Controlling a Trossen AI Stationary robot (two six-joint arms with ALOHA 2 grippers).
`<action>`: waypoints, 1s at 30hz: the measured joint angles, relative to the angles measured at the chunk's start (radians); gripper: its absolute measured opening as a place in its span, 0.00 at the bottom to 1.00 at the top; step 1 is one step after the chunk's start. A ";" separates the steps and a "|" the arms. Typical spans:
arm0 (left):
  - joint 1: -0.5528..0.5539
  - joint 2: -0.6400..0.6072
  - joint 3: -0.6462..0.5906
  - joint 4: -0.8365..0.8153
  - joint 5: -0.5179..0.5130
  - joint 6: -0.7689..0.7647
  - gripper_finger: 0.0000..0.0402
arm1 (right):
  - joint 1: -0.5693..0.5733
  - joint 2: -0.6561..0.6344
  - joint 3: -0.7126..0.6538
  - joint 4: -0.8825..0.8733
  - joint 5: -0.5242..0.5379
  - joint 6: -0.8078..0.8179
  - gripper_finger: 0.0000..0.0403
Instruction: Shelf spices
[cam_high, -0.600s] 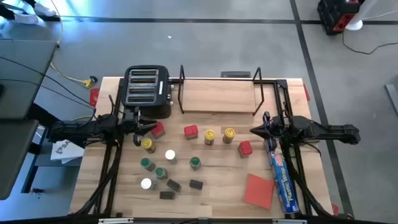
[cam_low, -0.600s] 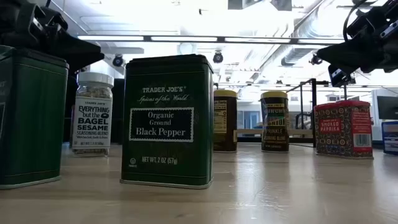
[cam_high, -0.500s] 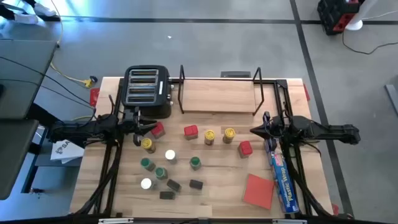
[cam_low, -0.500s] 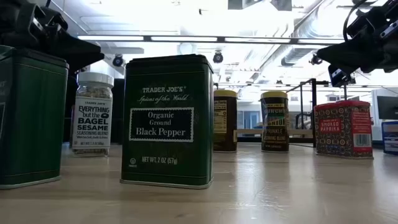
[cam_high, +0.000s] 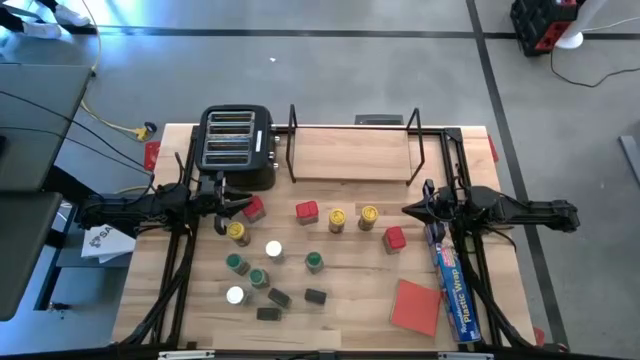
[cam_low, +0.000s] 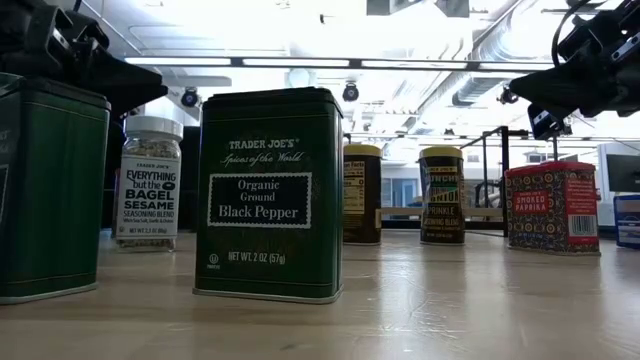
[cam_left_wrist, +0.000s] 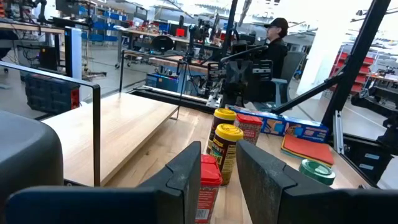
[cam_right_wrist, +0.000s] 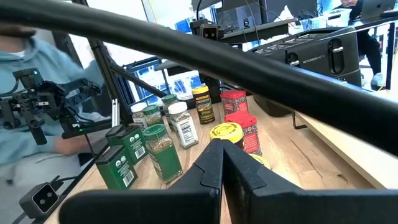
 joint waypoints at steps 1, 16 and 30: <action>0.000 0.000 0.000 0.000 0.000 0.000 0.24 | 0.000 0.000 0.000 0.000 0.000 0.000 0.00; 0.000 0.000 0.000 0.000 0.000 0.000 0.24 | 0.000 0.000 0.000 0.000 0.000 0.000 0.00; 0.000 0.000 0.000 0.000 0.000 0.000 0.24 | 0.000 0.005 -0.001 0.069 0.047 0.032 0.00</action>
